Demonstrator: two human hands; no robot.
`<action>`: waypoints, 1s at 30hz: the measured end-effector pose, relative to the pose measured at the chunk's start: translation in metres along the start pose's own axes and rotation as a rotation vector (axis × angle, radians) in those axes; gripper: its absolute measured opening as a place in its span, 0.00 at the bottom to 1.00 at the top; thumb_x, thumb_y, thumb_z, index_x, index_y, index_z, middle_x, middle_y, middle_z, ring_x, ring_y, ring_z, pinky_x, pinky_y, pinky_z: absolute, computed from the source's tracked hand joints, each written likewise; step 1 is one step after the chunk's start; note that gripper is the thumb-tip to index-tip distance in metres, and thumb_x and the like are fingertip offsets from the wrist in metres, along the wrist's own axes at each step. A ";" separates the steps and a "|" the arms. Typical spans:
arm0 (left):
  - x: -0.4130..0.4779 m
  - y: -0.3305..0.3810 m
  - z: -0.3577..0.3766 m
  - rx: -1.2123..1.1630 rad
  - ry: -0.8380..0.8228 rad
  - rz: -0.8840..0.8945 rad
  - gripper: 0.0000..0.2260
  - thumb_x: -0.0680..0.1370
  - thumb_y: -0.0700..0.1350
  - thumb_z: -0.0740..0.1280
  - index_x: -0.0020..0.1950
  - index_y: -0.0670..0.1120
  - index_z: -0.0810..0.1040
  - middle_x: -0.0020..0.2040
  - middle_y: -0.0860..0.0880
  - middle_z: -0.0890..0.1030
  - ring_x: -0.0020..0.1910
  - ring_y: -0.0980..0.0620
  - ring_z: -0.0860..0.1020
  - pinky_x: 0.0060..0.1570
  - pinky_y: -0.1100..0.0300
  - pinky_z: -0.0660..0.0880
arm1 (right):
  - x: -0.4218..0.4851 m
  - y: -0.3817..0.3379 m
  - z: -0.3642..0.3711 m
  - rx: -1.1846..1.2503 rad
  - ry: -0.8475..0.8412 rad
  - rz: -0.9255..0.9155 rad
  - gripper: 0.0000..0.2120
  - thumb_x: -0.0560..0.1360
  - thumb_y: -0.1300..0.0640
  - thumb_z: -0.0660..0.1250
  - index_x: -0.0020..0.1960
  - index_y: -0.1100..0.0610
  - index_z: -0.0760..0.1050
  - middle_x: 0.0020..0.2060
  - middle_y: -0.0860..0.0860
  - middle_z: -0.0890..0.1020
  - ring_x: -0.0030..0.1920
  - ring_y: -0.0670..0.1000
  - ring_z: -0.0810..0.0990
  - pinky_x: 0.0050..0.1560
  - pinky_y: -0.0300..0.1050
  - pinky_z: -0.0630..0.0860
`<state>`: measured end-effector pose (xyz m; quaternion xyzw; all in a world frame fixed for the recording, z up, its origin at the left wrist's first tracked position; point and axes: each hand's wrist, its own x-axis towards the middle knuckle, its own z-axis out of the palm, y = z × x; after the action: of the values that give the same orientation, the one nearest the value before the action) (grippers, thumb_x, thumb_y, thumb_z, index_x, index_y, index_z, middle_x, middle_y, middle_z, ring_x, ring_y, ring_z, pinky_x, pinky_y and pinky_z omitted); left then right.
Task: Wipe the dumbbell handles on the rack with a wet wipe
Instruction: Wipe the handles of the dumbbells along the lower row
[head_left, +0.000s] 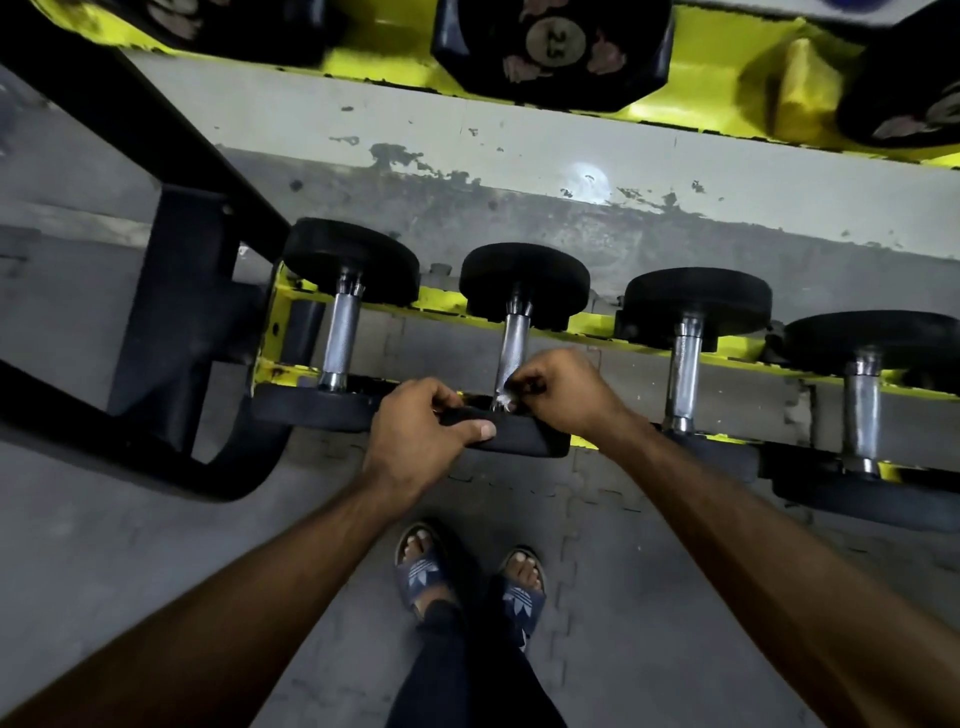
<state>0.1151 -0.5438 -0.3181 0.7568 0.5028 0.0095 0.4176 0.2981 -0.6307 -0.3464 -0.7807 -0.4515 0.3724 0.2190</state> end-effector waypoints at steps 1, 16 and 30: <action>0.000 -0.001 0.000 -0.004 0.002 0.003 0.18 0.62 0.58 0.81 0.43 0.52 0.79 0.44 0.56 0.81 0.43 0.58 0.79 0.46 0.52 0.80 | 0.005 -0.003 -0.002 -0.124 -0.035 -0.073 0.10 0.69 0.66 0.73 0.48 0.55 0.86 0.44 0.50 0.86 0.45 0.49 0.83 0.46 0.45 0.80; 0.010 -0.002 -0.005 0.022 -0.105 0.021 0.13 0.63 0.53 0.82 0.36 0.50 0.81 0.35 0.56 0.82 0.39 0.58 0.81 0.44 0.51 0.81 | 0.036 -0.078 -0.011 -0.674 -0.485 -0.119 0.04 0.78 0.57 0.66 0.50 0.57 0.78 0.50 0.55 0.80 0.45 0.54 0.77 0.44 0.45 0.72; 0.010 0.006 -0.009 0.082 -0.134 0.009 0.13 0.64 0.52 0.82 0.38 0.49 0.82 0.37 0.55 0.82 0.40 0.56 0.81 0.45 0.50 0.81 | 0.044 -0.074 -0.006 -0.787 -0.466 -0.205 0.09 0.76 0.54 0.68 0.56 0.54 0.80 0.49 0.54 0.77 0.51 0.58 0.79 0.47 0.47 0.75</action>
<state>0.1203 -0.5317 -0.3125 0.7744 0.4705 -0.0598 0.4188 0.2767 -0.5562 -0.3091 -0.6514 -0.6703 0.3147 -0.1655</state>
